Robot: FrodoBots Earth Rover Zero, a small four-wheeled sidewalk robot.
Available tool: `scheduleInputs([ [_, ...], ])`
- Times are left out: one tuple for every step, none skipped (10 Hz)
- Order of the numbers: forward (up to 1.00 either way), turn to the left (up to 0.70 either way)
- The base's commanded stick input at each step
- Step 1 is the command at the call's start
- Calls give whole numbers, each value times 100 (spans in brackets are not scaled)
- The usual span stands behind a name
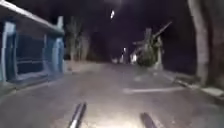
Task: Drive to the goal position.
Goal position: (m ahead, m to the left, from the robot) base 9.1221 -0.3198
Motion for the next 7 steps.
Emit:
scheduleInputs([
  [100,1],
  [100,1],
  [100,1],
  [100,1],
  [100,1],
  [100,1],
  [100,1],
])
